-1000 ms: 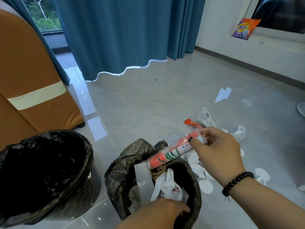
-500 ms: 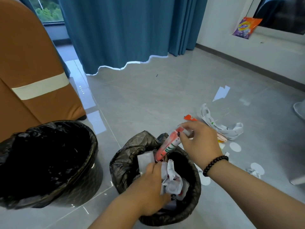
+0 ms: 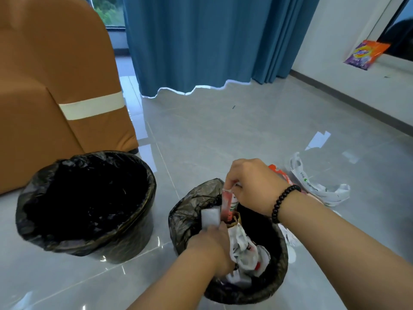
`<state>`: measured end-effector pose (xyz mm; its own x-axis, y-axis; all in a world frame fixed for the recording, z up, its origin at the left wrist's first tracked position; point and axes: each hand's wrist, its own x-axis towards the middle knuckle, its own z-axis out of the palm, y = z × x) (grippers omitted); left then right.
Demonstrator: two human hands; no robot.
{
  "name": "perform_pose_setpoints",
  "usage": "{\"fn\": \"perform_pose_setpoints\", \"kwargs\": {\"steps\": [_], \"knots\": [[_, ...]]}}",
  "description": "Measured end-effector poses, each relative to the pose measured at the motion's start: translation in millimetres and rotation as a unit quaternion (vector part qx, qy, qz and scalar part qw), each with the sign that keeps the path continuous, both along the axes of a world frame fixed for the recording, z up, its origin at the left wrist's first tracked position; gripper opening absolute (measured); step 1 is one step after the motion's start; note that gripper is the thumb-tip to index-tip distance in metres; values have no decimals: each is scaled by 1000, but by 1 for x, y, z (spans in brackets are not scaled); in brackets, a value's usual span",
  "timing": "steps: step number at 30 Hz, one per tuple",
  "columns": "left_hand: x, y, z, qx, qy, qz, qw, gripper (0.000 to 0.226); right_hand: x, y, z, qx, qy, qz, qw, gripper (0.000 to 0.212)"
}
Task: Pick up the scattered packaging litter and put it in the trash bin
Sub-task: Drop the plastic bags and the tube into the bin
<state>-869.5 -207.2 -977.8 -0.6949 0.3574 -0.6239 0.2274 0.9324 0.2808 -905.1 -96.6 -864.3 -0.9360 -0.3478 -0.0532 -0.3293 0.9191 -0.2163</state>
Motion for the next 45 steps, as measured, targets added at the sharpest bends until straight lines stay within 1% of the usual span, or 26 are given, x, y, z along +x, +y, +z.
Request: {"fn": "perform_pose_setpoints", "kwargs": {"steps": [4,7,9,11,13,15,17,18,21,22,24,25,28,29,30,32,34,35,36,37,38,39,40,41,42,45], "knots": [[-5,7,-2,-17,14,-9,1000,81,4,0,0,19,-26,-16,999,27],[-6,13,-2,-32,16,-14,999,80,3,3,-12,46,-41,-28,998,26],[-4,16,-2,-44,22,-17,999,81,0,3,-30,44,-63,-31,997,25],[0,15,-1,-47,25,-23,998,87,-3,3,-53,49,-84,-27,995,27],[5,11,-1,-40,18,-37,998,96,-3,6,-76,61,-103,-25,992,30],[8,4,-2,-27,11,-41,999,98,-4,10,-95,54,-106,-38,992,27],[9,-3,1,3,0,-40,999,89,-6,14,-108,39,-92,-62,993,15],[8,-6,3,25,1,-43,999,80,-8,16,-112,36,-86,-68,993,10],[5,-13,15,88,34,-46,994,44,-13,17,-118,30,-102,-62,992,12],[3,-16,20,95,57,-36,993,40,-13,17,-117,20,-107,-56,992,11],[-3,-19,31,88,103,-15,991,41,-8,19,-111,2,-115,-54,992,10],[-6,-19,36,85,122,-1,989,41,-4,22,-106,-9,-119,-56,991,17],[-16,-23,45,86,156,66,982,36,13,30,-83,-42,-131,-70,988,58],[-19,-24,46,88,169,86,978,34,21,35,-74,-41,-137,-80,986,68],[-20,-25,45,88,181,107,974,32,29,39,-69,-30,-143,-90,985,73],[-21,-27,41,80,216,134,964,30,48,49,-61,6,-146,-150,978,70],[-23,-28,37,48,223,153,961,39,69,57,-59,11,-161,-248,955,62],[-25,-29,34,25,204,166,965,45,79,58,-61,-7,-185,-299,936,59],[-26,-29,30,5,171,174,970,51,87,59,-64,-51,-231,-356,904,54],[-27,-30,26,-10,136,182,974,54,93,58,-70,-141,-287,-415,851,48],[-27,-28,22,-11,104,185,977,56,97,56,-77,-258,-340,-471,772,40],[-27,-27,17,-1,80,189,979,56,99,52,-86,-345,-381,-508,691,33],[-26,-23,14,11,68,194,978,57,101,49,-94,-399,-395,-528,637,26],[-26,-17,12,19,72,199,977,59,100,47,-100,-428,-392,-534,615,22],[-26,-13,10,23,83,202,976,62,99,46,-106,-445,-377,-539,608,20],[-32,1,10,43,120,216,968,70,92,44,-105,-476,-338,-542,605,20]]}}
